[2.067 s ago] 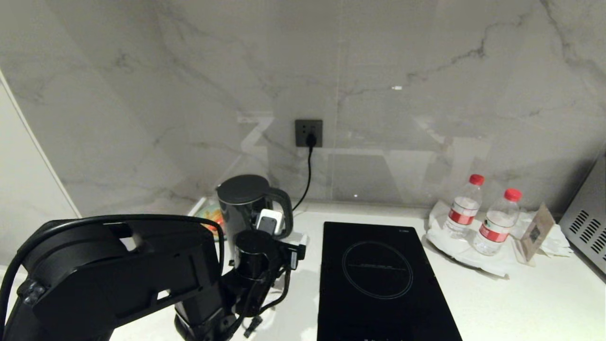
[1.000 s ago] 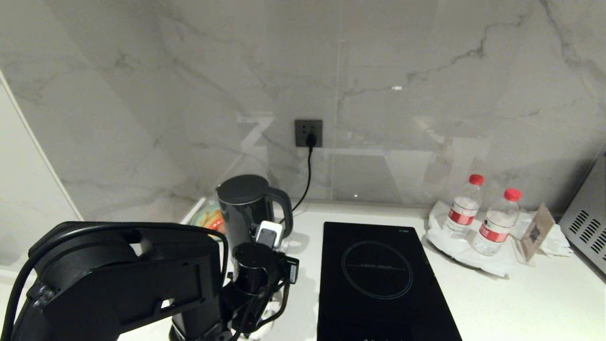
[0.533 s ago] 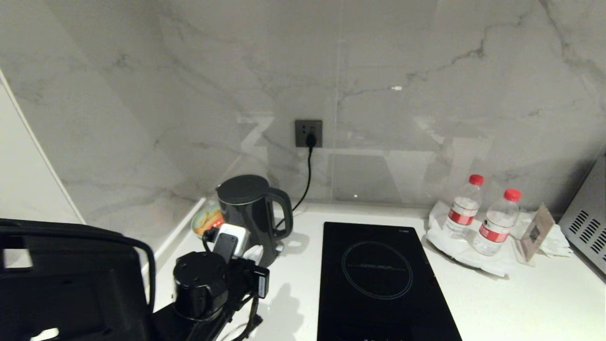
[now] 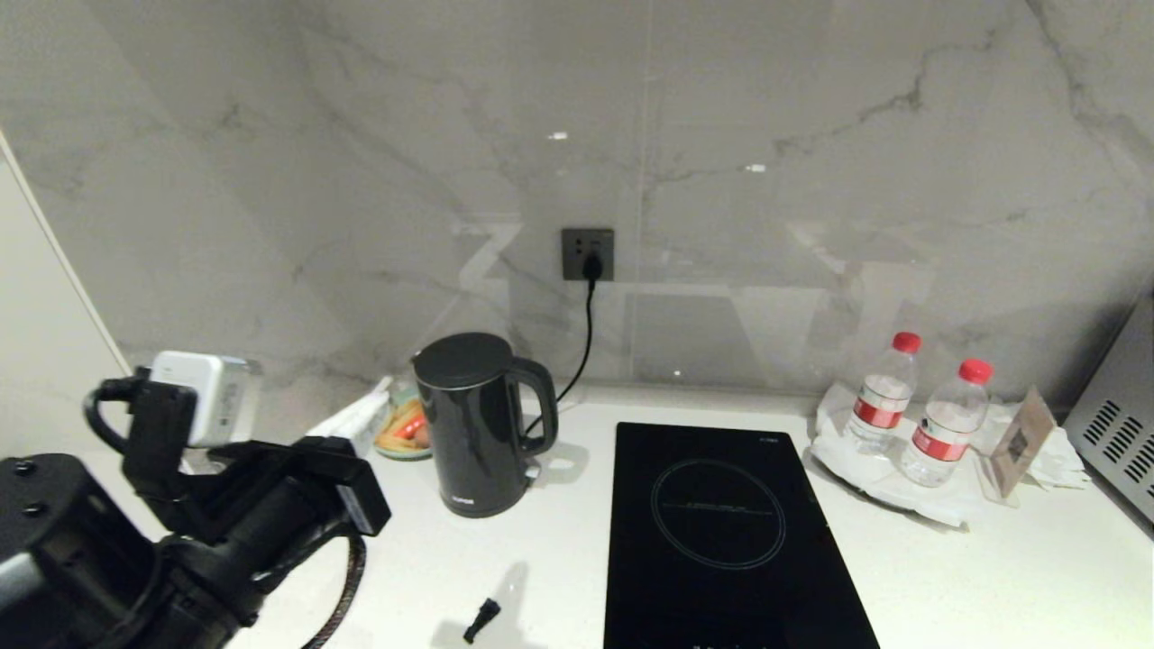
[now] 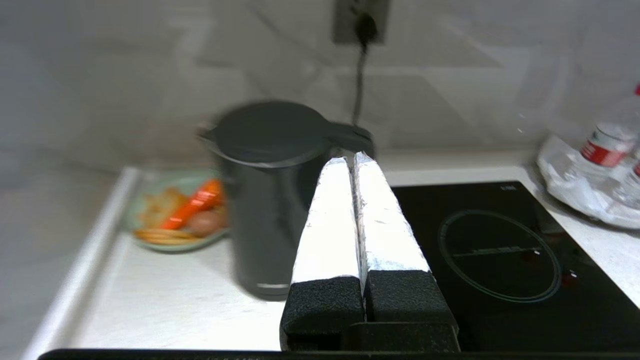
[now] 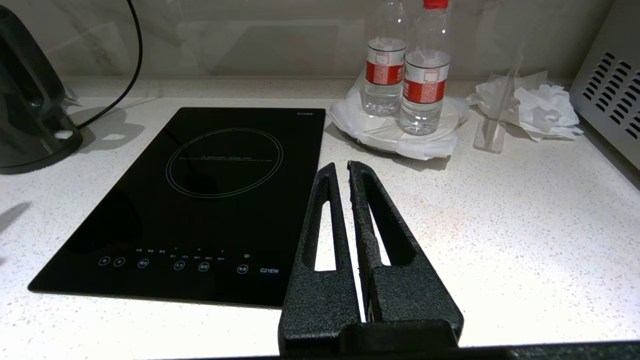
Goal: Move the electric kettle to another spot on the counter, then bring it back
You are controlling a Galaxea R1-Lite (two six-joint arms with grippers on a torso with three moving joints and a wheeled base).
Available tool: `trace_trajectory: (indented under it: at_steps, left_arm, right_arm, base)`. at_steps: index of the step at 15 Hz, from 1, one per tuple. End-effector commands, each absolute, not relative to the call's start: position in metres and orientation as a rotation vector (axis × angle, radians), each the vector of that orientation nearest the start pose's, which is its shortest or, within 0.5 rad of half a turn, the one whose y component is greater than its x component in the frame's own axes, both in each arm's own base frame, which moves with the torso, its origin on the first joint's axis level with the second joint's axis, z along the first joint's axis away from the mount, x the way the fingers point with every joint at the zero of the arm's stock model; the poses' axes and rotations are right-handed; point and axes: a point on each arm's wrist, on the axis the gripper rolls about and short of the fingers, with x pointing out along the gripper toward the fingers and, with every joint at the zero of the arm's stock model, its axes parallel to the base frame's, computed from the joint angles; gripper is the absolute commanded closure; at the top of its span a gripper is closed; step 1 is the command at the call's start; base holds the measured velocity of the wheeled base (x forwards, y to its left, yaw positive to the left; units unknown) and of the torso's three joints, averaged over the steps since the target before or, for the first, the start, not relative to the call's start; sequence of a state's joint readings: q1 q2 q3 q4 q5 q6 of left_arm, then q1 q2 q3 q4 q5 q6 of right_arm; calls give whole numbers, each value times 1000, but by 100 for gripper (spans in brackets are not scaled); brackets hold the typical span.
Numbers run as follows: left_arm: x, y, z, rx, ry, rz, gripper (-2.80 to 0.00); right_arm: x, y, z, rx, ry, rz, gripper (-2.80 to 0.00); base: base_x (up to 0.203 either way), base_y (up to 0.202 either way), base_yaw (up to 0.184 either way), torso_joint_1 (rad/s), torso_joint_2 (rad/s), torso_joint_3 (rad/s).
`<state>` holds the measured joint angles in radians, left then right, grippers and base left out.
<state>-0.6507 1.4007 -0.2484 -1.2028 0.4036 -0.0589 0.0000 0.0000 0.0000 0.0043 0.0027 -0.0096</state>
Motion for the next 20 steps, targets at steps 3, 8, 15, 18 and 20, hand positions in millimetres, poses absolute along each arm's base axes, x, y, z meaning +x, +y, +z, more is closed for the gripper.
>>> trace_trajectory:
  at_steps: [3, 8, 15, 18, 20]
  left_arm:
    - [84, -33, 211, 34, 53, -68, 0]
    - [12, 8, 207, 47, 11, 301, 0]
    - [-34, 3, 109, 139, -91, 100, 0]
    - [-24, -1, 76, 147, 29, -33, 0]
    - [-25, -1, 76, 117, 41, -48, 0]
  right_arm:
    - [-23, 0, 75, -9, 5, 3, 0]
    - [-23, 0, 75, -11, 5, 3, 0]
    - [-23, 0, 75, -9, 5, 3, 0]
    - [-23, 0, 75, -11, 5, 3, 0]
    - [-23, 0, 75, -11, 5, 3, 0]
  base:
    - [0, 0, 0, 0, 0, 0]
    - [0, 0, 0, 0, 0, 0]
    - [0, 0, 0, 0, 0, 0]
    - [0, 0, 0, 0, 0, 0]
    - [0, 0, 0, 0, 0, 0]
